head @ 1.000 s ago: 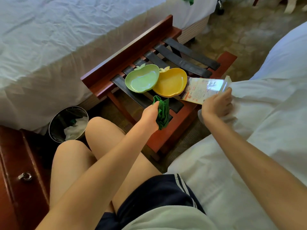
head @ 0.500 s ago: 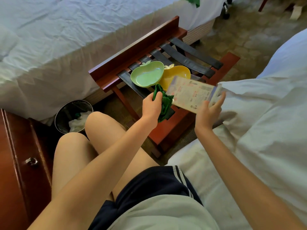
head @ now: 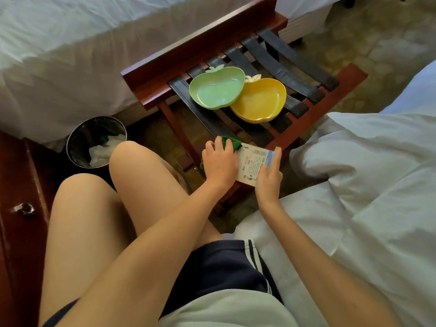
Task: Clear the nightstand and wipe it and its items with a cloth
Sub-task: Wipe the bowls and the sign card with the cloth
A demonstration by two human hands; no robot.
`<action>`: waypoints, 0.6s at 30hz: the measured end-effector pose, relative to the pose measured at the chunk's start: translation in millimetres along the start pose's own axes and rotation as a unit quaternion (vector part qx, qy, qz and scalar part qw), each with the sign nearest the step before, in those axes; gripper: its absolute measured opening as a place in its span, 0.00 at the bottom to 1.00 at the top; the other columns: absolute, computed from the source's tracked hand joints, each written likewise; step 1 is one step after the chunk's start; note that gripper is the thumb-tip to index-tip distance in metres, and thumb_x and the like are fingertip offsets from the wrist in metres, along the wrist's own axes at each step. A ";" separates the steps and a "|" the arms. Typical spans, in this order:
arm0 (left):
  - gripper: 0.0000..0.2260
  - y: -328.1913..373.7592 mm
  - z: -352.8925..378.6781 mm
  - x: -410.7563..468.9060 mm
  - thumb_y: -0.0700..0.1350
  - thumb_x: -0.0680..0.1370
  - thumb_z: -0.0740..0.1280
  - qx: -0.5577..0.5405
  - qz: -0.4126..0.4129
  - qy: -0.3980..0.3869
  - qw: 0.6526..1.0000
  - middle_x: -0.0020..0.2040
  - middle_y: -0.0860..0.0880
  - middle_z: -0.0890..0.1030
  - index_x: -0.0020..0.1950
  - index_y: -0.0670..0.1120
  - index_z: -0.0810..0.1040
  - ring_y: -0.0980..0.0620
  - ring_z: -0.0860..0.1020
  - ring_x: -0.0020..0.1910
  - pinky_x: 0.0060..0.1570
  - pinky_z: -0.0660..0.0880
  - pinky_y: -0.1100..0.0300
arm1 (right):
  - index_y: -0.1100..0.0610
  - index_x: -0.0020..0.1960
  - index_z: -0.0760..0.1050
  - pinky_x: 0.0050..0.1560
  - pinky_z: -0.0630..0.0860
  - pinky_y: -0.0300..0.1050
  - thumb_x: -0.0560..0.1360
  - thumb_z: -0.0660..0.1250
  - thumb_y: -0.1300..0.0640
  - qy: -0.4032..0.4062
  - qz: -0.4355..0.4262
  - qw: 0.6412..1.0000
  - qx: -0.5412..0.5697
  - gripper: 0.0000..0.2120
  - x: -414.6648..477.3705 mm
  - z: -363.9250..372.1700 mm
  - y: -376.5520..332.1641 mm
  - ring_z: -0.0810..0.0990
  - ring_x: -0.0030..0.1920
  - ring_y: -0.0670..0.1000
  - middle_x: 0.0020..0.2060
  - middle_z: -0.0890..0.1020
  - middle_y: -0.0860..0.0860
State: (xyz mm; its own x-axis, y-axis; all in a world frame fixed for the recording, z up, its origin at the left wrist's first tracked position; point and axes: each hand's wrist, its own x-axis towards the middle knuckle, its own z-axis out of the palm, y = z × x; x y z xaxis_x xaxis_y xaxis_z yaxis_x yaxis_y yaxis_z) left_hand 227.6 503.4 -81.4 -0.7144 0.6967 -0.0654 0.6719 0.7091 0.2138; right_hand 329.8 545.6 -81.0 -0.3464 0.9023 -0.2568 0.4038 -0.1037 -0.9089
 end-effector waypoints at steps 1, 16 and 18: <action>0.20 3.5 2.7 1.4 0.50 0.81 0.56 0.007 -0.002 0.002 1.000 0.70 0.42 0.68 0.70 0.43 0.68 0.39 0.66 0.65 0.60 0.66 0.49 | 0.47 0.77 0.47 0.47 0.80 0.45 0.82 0.52 0.61 -0.005 -0.002 1.000 -0.004 0.27 0.8 -0.4 1.9 0.77 0.57 0.51 0.64 0.70 0.56; 0.23 -17.8 8.8 16.7 0.53 0.79 0.51 -0.076 0.097 0.036 0.992 0.64 0.43 0.77 0.65 0.46 0.76 0.40 0.73 0.64 0.62 0.69 0.47 | 0.46 0.75 0.56 0.39 0.70 0.36 0.83 0.45 0.50 -0.040 0.050 0.996 -0.055 0.20 24.1 -0.1 -12.6 0.72 0.42 0.44 0.54 0.64 0.52; 0.21 -12.0 10.3 15.5 0.51 0.78 0.53 -0.085 0.062 0.045 0.993 0.61 0.41 0.78 0.62 0.44 0.78 0.39 0.74 0.62 0.60 0.72 0.47 | 0.46 0.75 0.56 0.37 0.69 0.33 0.83 0.46 0.50 -0.018 0.048 0.997 -0.060 0.20 24.1 5.0 -12.2 0.73 0.43 0.45 0.53 0.62 0.51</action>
State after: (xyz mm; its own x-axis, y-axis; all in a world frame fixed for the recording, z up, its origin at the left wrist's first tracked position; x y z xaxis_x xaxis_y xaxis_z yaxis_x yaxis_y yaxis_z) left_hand 210.4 506.9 -95.0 -0.6484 0.7591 0.0577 0.7184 0.5850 0.3764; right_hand 312.3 566.5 -77.7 -0.3306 0.8749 -0.3538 0.5347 -0.1353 -0.8342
